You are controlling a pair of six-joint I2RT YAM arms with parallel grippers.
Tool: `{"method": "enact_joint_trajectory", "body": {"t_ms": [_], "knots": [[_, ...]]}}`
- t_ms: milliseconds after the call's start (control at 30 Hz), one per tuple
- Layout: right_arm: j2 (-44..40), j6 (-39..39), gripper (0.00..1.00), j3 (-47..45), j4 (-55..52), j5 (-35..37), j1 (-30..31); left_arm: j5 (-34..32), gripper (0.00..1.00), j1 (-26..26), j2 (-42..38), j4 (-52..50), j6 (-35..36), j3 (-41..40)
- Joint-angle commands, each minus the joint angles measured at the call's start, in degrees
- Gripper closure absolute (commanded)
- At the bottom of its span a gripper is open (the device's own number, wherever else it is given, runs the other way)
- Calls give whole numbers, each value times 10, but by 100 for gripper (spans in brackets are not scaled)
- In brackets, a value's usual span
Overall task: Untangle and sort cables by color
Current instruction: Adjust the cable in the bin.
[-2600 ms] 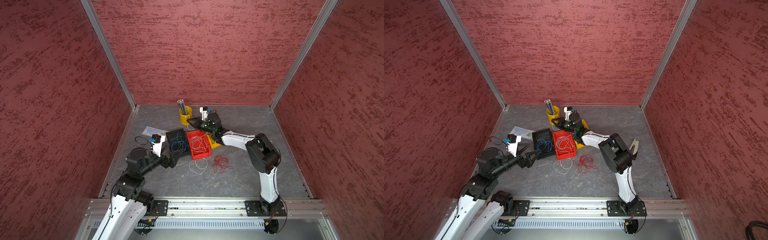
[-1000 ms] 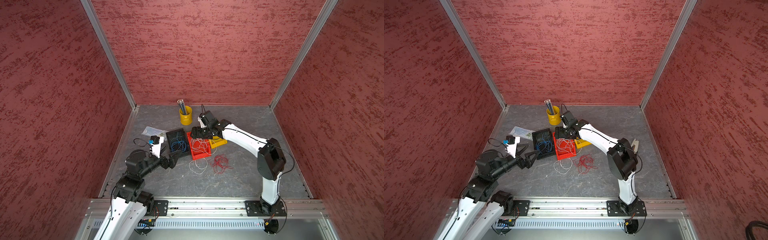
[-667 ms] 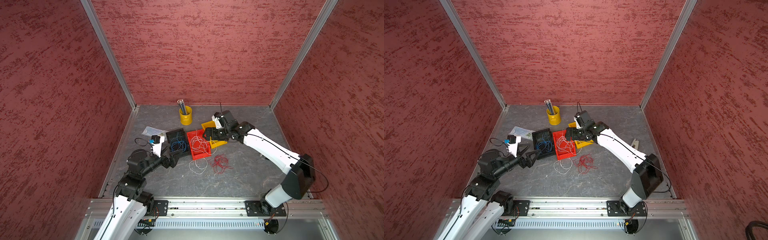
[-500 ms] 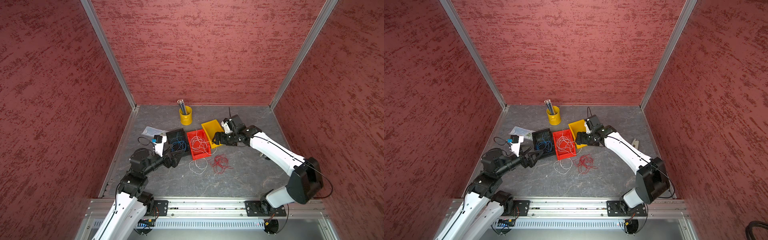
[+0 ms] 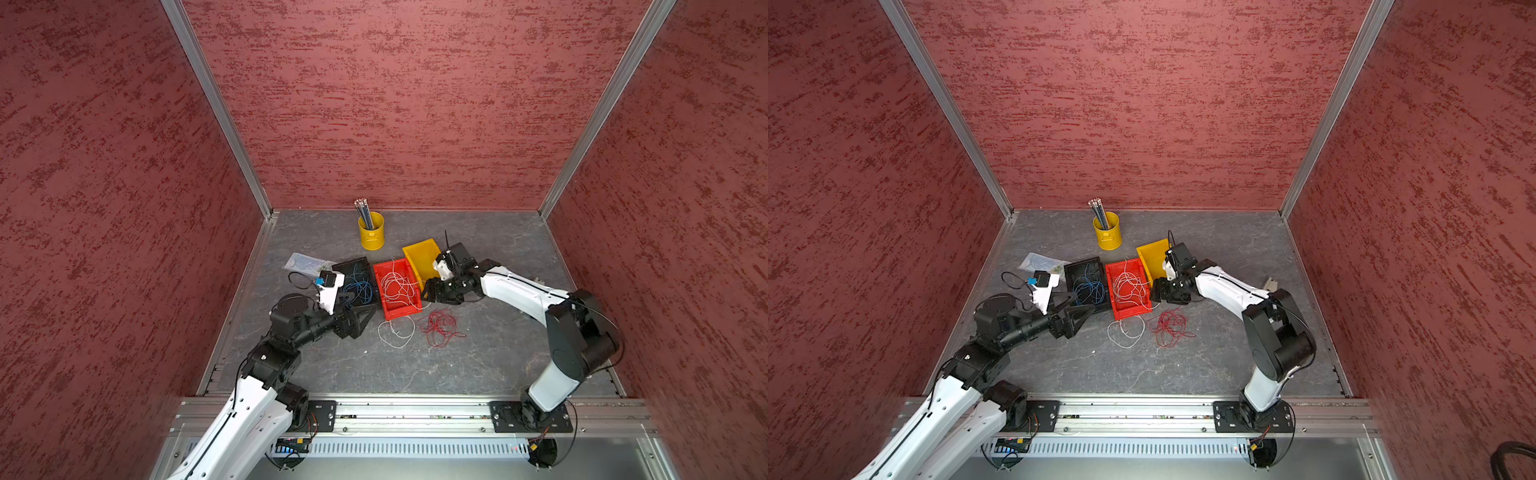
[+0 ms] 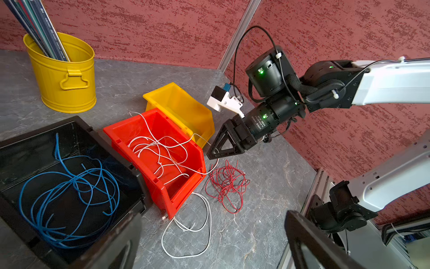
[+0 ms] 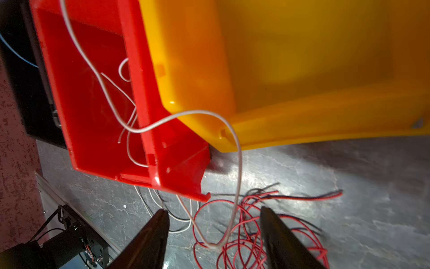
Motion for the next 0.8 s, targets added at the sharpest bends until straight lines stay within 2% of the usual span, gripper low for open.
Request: {"method": "enact_joint_trajectory", "body": {"t_ms": [0,133,267,367,567,767], "knots": [[8,-5,40,14,34,-14,-6,-16,0,-2,-10,-17,16,16],[11,-3,62,13,45,-10,-6,-20,0,-2,-10,-21,16,18],[0,-6,80,16,35,5,-6,-20,0,-1,-6,-19,16,18],[-17,-13,99,24,16,21,-2,-21,0,-1,-3,-15,16,17],[-18,-46,100,91,-39,60,39,-28,0,-2,1,-25,8,20],[66,-90,100,211,-104,109,95,-39,0,-4,-7,-57,10,32]]}}
